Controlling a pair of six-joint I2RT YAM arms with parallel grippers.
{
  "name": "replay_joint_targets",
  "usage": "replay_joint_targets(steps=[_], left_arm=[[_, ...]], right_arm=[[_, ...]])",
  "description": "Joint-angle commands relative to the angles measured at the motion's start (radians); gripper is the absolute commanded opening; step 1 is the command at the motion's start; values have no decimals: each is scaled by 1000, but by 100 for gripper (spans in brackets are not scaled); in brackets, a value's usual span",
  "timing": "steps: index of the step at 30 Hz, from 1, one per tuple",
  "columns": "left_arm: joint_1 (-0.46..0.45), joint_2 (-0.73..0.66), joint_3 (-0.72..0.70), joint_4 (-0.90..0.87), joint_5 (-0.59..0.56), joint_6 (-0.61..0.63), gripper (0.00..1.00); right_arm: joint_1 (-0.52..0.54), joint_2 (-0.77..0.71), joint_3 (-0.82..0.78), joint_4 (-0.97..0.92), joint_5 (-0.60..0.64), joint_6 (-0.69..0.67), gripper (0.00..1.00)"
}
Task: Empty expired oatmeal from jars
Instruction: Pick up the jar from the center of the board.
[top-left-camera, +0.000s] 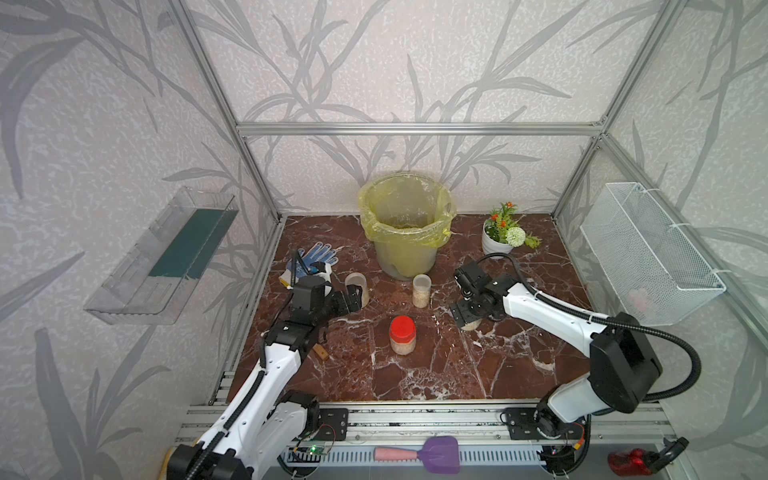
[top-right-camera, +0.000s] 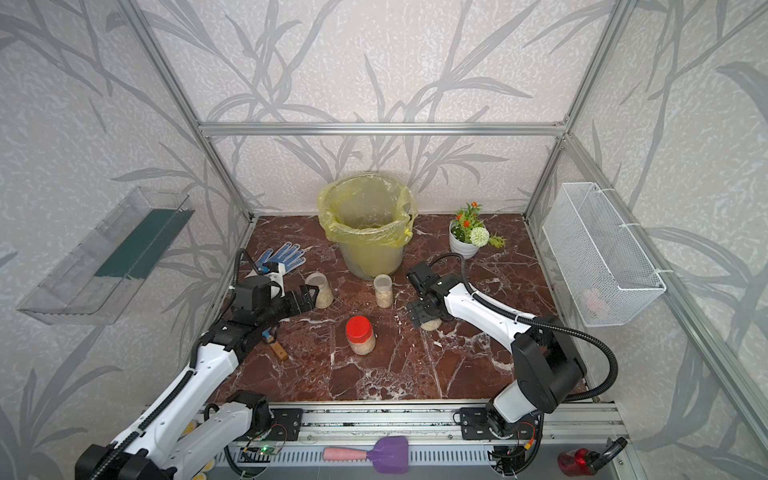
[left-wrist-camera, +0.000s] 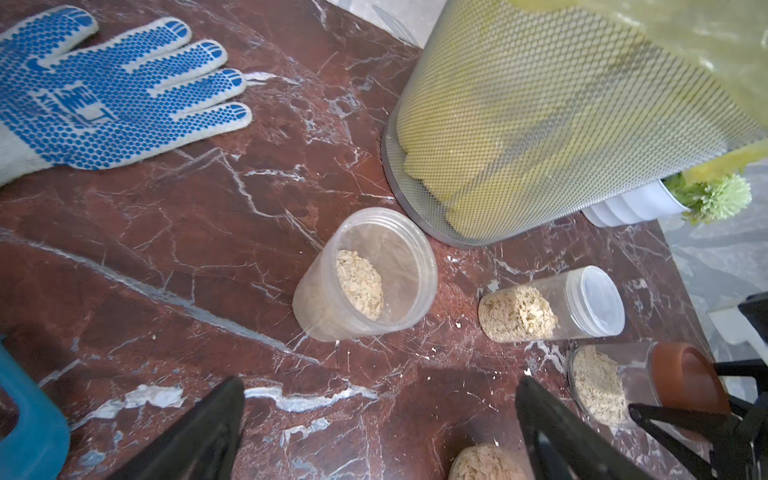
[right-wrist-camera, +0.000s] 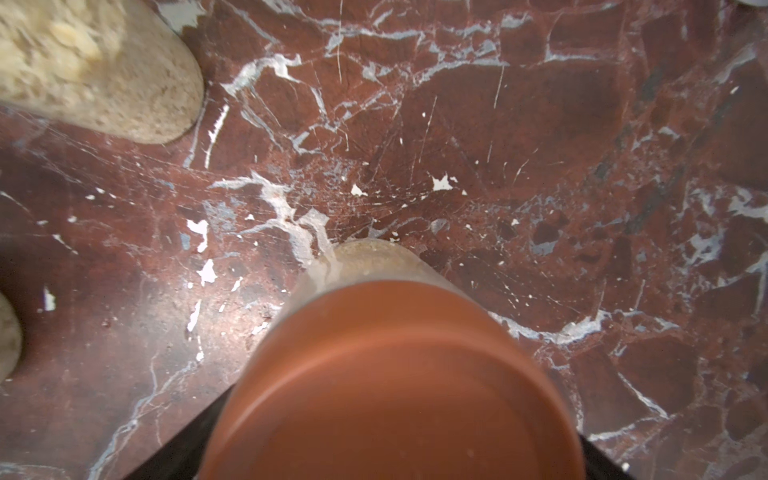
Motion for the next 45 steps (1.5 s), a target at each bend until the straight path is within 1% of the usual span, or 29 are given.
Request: replay_joint_targets(steps=[1,9,12,14,20,26,34,36,38,40,45], left_arm=[[-20,9,34,21,-18,38,99],[-58,47,65,49,38,92,99],[-74,56,68,67,46,115,99],[-87,55,70,80,43,124,99],[-126,57,94,86,35,174,99],[-171,86,133,87,24,227,99],[-239,156,172,141,75,316,99],[-269,184,192,151,85,350,99],[-299,206,203,172,119,391,99],[-336,227,225,183,117,425,99],[-417,308,317,148,132,510,99]], right_arm=[[-10,14,19,-3,-16,-9,88],[-29,-9,-3,10,-41,-5,58],[-38,-25,2,7,-63,-7,49],[-48,-38,11,3,-85,-6,46],[-92,-86,48,-31,-185,-7,43],[-131,-130,88,-83,-258,-25,40],[-200,-169,141,-145,-370,-6,36],[-212,-174,167,-175,-399,-10,34],[-215,-175,201,-219,-419,-17,34],[-219,-176,234,-262,-442,-20,34],[-249,-192,282,-327,-524,-20,34]])
